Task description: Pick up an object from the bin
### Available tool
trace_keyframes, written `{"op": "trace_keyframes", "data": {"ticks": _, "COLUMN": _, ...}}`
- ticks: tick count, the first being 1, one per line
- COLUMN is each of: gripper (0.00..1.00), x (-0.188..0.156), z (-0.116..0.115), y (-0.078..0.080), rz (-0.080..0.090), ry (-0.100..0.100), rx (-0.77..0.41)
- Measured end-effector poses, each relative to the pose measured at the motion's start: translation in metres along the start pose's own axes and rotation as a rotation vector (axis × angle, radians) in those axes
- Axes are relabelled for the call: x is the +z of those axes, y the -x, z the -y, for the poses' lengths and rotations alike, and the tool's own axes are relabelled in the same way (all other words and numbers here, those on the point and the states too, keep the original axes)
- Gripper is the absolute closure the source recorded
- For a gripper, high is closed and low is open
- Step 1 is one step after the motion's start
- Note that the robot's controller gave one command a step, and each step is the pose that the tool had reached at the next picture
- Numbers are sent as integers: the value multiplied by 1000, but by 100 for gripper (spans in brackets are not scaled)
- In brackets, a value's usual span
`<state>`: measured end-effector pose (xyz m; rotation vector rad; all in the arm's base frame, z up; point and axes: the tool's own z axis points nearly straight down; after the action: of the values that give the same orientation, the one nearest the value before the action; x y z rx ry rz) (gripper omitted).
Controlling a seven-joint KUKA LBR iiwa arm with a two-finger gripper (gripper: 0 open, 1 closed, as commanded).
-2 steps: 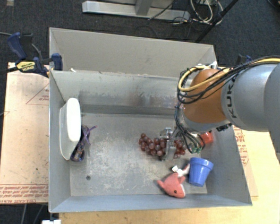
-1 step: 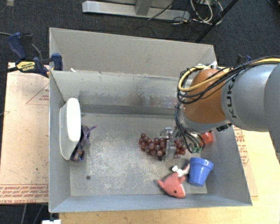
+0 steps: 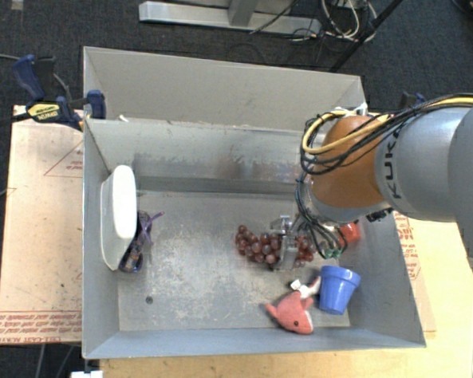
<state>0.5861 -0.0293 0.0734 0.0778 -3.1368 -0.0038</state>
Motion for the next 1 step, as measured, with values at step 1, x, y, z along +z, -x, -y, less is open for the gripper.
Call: {"op": "trace_keyframes", "data": {"ticks": 1, "gripper": 100, "x": -18, "z": 0, "y": -1, "rz": -1, "ry": 0, "rx": 0}}
